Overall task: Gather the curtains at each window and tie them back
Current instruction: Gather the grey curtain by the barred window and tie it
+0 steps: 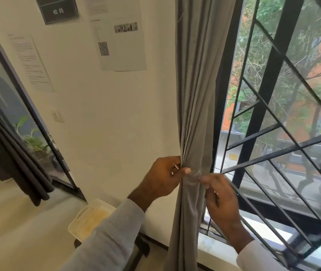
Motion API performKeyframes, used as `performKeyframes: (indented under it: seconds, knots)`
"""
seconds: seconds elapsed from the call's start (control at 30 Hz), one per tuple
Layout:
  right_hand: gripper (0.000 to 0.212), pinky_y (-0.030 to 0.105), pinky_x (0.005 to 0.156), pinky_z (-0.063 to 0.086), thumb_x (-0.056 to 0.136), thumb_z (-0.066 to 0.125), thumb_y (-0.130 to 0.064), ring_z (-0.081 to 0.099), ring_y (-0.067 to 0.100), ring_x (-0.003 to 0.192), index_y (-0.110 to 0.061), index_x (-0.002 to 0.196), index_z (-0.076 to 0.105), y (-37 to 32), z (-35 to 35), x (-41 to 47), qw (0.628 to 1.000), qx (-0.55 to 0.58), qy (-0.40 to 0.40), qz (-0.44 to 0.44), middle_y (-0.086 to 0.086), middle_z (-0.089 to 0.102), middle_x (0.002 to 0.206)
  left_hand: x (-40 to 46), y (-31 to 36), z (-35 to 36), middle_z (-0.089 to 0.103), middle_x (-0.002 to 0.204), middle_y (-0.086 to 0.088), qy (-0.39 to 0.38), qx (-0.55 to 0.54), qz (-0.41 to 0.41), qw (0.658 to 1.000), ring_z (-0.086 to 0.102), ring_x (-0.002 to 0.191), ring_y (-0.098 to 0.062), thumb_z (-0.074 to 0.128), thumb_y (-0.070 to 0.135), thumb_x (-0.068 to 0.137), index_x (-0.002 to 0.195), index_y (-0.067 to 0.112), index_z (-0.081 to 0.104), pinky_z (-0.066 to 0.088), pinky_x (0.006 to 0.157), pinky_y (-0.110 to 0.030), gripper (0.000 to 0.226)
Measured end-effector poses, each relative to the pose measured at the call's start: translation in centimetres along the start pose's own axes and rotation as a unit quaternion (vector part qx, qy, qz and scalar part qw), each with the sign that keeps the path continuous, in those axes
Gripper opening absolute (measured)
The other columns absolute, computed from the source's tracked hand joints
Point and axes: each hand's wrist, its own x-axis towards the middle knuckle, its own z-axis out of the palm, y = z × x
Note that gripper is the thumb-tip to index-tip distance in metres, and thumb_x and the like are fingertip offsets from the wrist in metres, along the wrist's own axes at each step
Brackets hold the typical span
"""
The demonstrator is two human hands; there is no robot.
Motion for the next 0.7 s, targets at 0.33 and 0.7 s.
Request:
performKeyframes:
  seconds: [0.33,0.7]
  knots:
    - [0.048,0.032,0.087,0.057,0.096,0.077,-0.03,0.061,0.007,0.115,-0.041,0.136,0.053,-0.9,-1.1,2.6,0.971,0.08,0.123,0.189,-0.015,0.058,0.132,-0.4,-0.6,-1.9,0.079,0.12,0.002,-0.093,-0.08,-0.031,0.992,0.074,0.114,-0.02,0.064,0.027,0.106,0.128,0.016,0.074,0.061,0.1,-0.05,0.027]
    - [0.023,0.013,0.083,0.054,0.105,0.062,-0.031,0.064,0.002,0.093,-0.018,0.123,0.07,-3.9,1.3,-0.9,0.996,-0.078,0.045,0.012,-0.011,0.064,0.106,-1.1,1.2,0.1,0.049,0.053,0.008,0.081,0.108,-0.01,0.991,0.05,0.051,-0.014,0.067,0.046,0.1,0.064,0.022,0.047,0.049,0.054,-0.033,0.047]
